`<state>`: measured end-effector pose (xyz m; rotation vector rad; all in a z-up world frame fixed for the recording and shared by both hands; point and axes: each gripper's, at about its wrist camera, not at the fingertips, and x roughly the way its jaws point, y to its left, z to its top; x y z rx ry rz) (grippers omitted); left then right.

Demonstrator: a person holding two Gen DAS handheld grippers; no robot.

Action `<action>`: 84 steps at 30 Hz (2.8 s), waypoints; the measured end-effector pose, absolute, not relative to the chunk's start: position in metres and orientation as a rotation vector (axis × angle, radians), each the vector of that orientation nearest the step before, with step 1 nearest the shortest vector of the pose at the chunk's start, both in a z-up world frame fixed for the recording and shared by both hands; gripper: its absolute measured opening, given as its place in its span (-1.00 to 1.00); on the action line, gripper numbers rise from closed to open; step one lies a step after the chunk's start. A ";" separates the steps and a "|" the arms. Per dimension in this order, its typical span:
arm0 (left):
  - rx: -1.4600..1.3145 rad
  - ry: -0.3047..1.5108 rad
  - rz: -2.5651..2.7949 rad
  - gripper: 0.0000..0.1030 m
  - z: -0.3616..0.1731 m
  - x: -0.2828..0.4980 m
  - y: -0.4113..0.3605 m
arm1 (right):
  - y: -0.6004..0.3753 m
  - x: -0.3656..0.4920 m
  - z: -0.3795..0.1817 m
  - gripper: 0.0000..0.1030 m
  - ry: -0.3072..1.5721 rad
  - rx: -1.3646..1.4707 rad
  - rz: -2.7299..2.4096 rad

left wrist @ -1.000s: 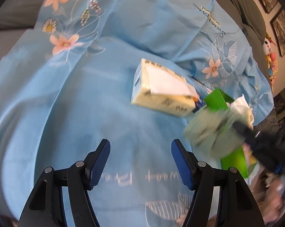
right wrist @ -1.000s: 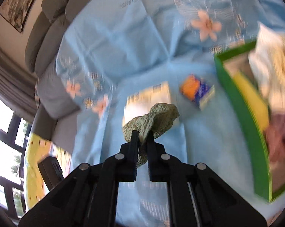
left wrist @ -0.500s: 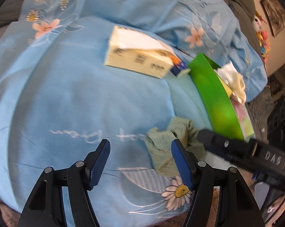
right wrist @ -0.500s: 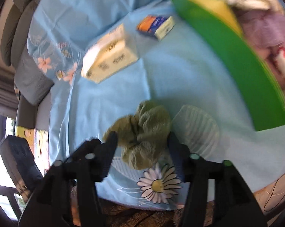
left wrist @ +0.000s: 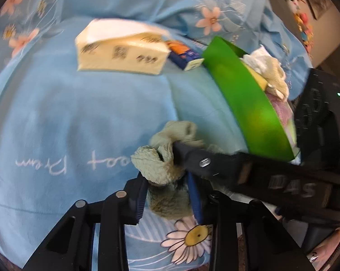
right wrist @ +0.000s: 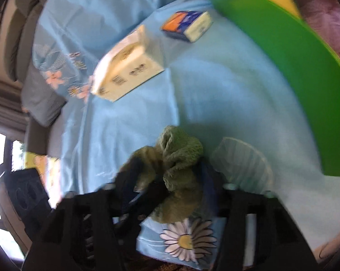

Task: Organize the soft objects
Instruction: 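Lift the knit cloth with the right gripper and carry it over the box, then lower the cloth into the box and open the right gripper, then move the right gripper to the Tempo tissue pack and grasp it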

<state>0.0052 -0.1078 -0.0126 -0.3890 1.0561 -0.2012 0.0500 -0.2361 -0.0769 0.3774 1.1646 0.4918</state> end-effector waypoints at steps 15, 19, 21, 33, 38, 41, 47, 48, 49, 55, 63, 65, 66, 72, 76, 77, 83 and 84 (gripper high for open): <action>-0.232 0.834 -0.435 -0.38 0.081 0.045 -0.201 | -0.325 0.044 0.015 -0.51 0.819 0.532 0.428; -0.195 0.817 -0.509 -0.38 0.087 0.066 -0.243 | -0.366 0.044 0.036 -0.51 0.712 0.549 0.318; -0.186 0.832 -0.553 -0.38 0.084 0.077 -0.264 | -0.387 0.047 0.038 -0.51 0.686 0.577 0.274; -0.171 0.955 -0.570 -0.38 0.044 0.103 -0.303 | -0.461 0.064 0.000 -0.48 0.721 0.660 0.037; -0.177 0.946 -0.548 -0.38 0.050 0.094 -0.287 | -0.461 0.071 -0.005 -0.35 0.754 0.616 -0.008; -0.200 0.929 -0.548 0.02 0.061 0.090 -0.271 | -0.459 0.067 0.001 0.36 0.735 0.593 -0.031; -0.250 0.863 -0.521 0.25 0.088 0.074 -0.230 | -0.441 0.063 0.026 0.70 0.695 0.516 -0.041; -0.255 0.855 -0.512 0.25 0.091 0.073 -0.225 | -0.437 0.063 0.029 0.82 0.693 0.496 -0.039; -0.265 0.842 -0.499 0.26 0.094 0.071 -0.216 | -0.432 0.063 0.033 0.89 0.687 0.476 -0.032; -0.309 0.814 -0.408 0.28 0.100 0.064 -0.167 | -0.389 0.061 0.059 0.97 0.642 0.335 0.010; -0.351 0.827 -0.250 0.29 0.086 0.062 -0.093 | -0.313 0.079 0.078 0.97 0.665 0.125 0.190; -0.375 0.838 -0.215 0.29 0.077 0.062 -0.074 | -0.292 0.094 0.074 0.97 0.717 0.069 0.240; -0.389 0.841 -0.205 0.29 0.073 0.062 -0.067 | -0.282 0.101 0.072 0.97 0.743 0.043 0.258; -0.449 0.897 -0.151 0.29 0.040 0.065 -0.035 | -0.223 0.156 0.052 0.83 0.894 -0.098 0.337; -0.491 0.930 -0.148 0.29 0.019 0.067 -0.023 | -0.191 0.195 0.027 0.72 1.008 -0.177 0.364; -0.497 0.938 -0.147 0.29 0.016 0.068 -0.021 | -0.185 0.205 0.018 0.69 1.036 -0.206 0.341; -0.543 0.947 -0.130 0.29 0.008 0.066 -0.004 | -0.170 0.239 -0.017 0.59 1.160 -0.319 0.330; -0.553 0.944 -0.136 0.29 0.009 0.065 -0.003 | -0.169 0.242 -0.021 0.59 1.170 -0.336 0.329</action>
